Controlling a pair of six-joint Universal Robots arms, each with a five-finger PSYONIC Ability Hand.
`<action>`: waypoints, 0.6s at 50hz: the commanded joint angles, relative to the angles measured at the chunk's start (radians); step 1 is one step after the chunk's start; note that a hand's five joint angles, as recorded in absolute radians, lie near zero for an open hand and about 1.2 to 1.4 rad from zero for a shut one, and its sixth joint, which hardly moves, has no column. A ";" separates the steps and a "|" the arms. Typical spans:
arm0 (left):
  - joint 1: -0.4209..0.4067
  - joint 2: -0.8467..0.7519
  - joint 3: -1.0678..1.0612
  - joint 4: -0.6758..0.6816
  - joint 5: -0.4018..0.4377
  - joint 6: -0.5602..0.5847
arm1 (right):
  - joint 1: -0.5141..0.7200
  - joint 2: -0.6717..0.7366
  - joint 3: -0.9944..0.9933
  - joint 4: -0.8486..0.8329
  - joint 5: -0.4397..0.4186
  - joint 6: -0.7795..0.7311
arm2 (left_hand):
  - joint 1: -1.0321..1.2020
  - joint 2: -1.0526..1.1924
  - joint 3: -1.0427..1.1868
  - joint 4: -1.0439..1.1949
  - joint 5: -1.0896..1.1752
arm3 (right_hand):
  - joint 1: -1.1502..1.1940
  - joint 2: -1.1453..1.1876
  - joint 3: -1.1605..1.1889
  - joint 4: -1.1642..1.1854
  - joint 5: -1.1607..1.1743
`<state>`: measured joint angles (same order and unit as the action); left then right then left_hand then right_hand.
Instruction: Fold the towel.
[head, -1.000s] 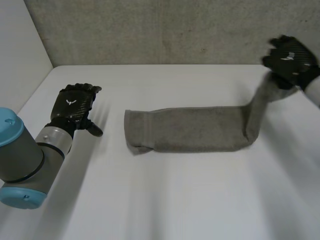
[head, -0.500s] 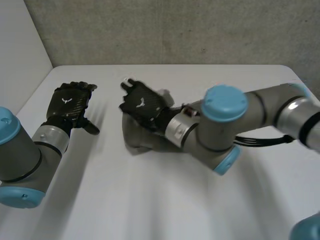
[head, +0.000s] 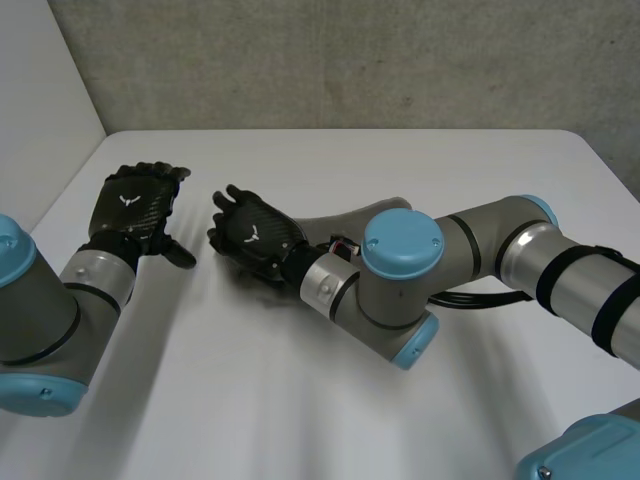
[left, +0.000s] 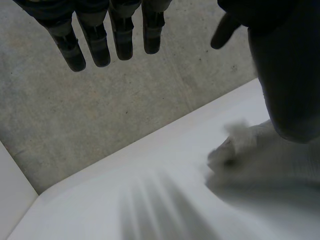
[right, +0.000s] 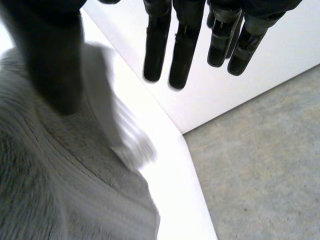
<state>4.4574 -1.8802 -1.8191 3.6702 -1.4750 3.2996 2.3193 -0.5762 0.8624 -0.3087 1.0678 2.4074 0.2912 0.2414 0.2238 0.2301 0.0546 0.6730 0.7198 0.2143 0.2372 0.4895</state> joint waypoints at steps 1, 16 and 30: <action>-0.006 0.001 -0.008 0.010 0.001 0.000 | -0.009 -0.105 0.096 0.014 0.044 0.002 | -0.104 -0.054 -0.049 -0.056 -0.042 | -0.673 -0.720 -0.040 -0.063 -0.489; -0.017 0.007 -0.017 0.011 0.004 0.000 | -0.276 -0.504 0.533 0.117 0.259 0.286 | -0.107 -0.057 -0.049 -0.056 -0.045 | -0.468 -0.515 -0.040 -0.063 -0.459; -0.104 -0.010 0.057 -0.002 -0.005 -0.003 | -0.430 -0.478 0.757 0.057 0.195 0.498 | -0.107 -0.057 -0.049 -0.056 -0.045 | -0.336 -0.382 -0.040 -0.063 -0.327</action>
<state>4.4015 -1.8800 -1.8047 3.6777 -1.4745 3.2984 1.8966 -1.0918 1.5741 -0.1972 1.2947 2.8588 0.2912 0.2414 0.2239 0.2301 0.0546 0.3013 0.2851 0.2142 0.2372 0.1389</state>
